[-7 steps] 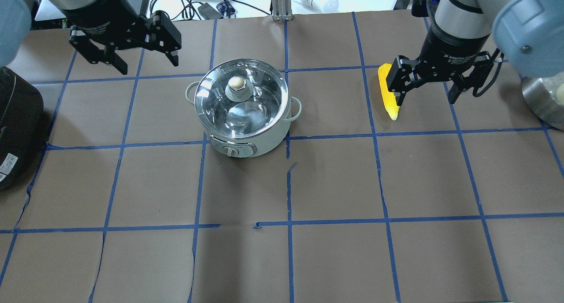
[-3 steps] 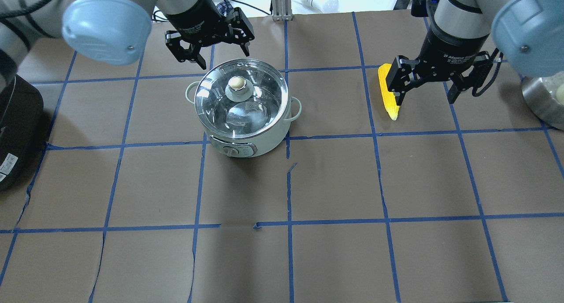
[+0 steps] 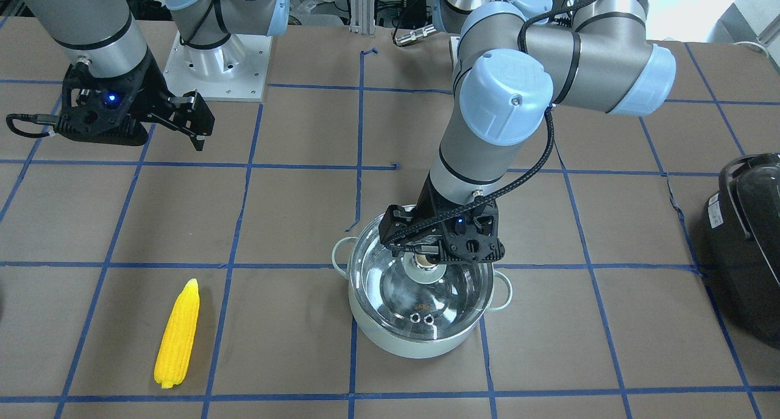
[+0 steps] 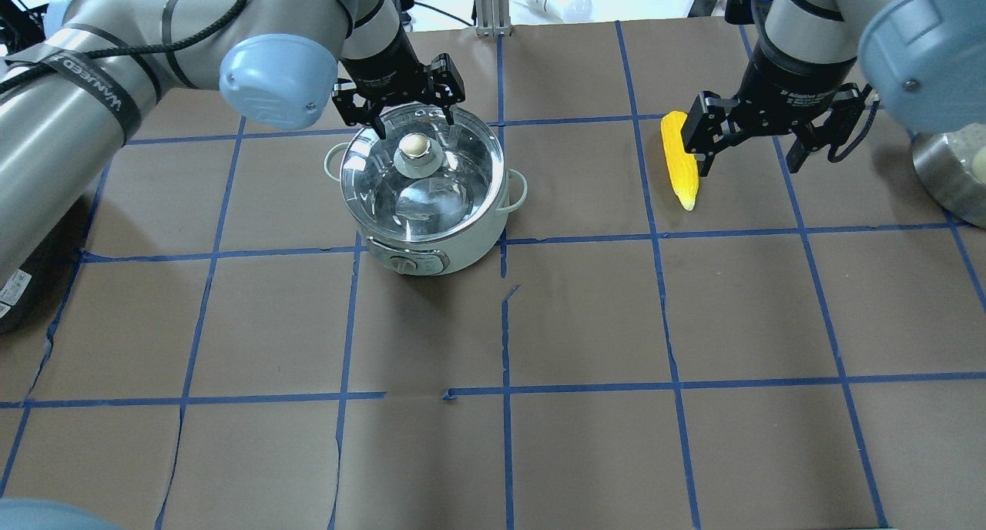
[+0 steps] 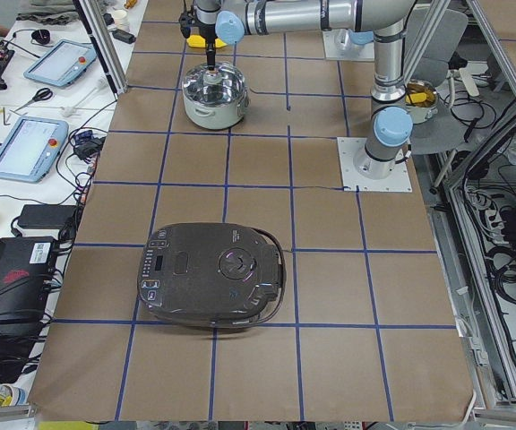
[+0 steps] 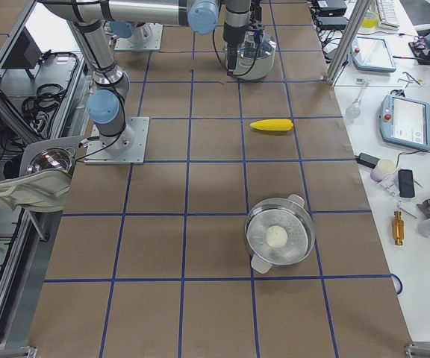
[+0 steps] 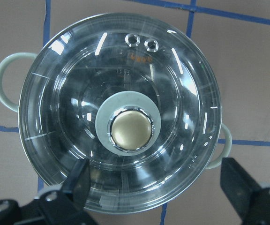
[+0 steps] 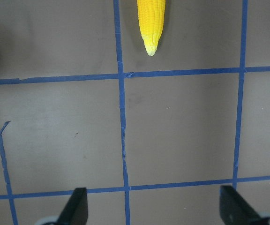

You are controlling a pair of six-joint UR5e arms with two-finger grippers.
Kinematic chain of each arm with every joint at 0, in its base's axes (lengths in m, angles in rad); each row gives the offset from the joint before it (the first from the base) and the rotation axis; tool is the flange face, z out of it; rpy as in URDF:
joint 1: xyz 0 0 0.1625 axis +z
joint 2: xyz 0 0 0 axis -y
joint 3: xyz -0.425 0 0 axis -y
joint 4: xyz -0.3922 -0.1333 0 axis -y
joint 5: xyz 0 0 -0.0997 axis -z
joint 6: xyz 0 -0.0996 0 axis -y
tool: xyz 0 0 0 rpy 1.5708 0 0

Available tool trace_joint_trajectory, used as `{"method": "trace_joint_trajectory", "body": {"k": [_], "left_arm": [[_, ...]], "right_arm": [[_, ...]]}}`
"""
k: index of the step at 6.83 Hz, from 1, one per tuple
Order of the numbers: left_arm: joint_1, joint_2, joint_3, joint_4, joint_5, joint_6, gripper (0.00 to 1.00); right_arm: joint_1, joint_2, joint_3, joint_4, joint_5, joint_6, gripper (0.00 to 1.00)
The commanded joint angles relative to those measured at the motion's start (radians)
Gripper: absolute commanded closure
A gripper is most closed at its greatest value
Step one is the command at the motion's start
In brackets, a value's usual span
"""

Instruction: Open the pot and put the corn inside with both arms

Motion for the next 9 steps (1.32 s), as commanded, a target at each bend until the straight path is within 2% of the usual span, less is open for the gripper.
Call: {"method": "trace_joint_trajectory", "body": {"k": [1,4,6,7,8,9], "left_arm": [[-0.016,-0.043,-0.001,0.053,0.066,0.009,0.00],[-0.016,-0.055,-0.024,0.053,0.068,0.009,0.02],[-0.016,-0.042,-0.025,0.038,0.071,0.007,0.32],[-0.019,-0.040,-0.030,0.038,0.071,0.007,0.40],[-0.019,-0.039,-0.028,0.036,0.071,0.007,0.46],[-0.019,-0.026,-0.025,0.009,0.071,0.007,0.61]], "right_arm": [[-0.034,0.101,0.005,-0.137,-0.003,-0.007,0.00],[-0.036,0.292,0.006,-0.433,0.000,-0.005,0.00],[-0.036,0.440,0.005,-0.663,0.010,-0.010,0.00],[-0.036,0.504,0.005,-0.750,0.009,-0.013,0.00],[-0.036,0.537,0.005,-0.788,0.009,-0.013,0.00],[-0.036,0.548,0.005,-0.795,0.009,-0.015,0.00]]}}
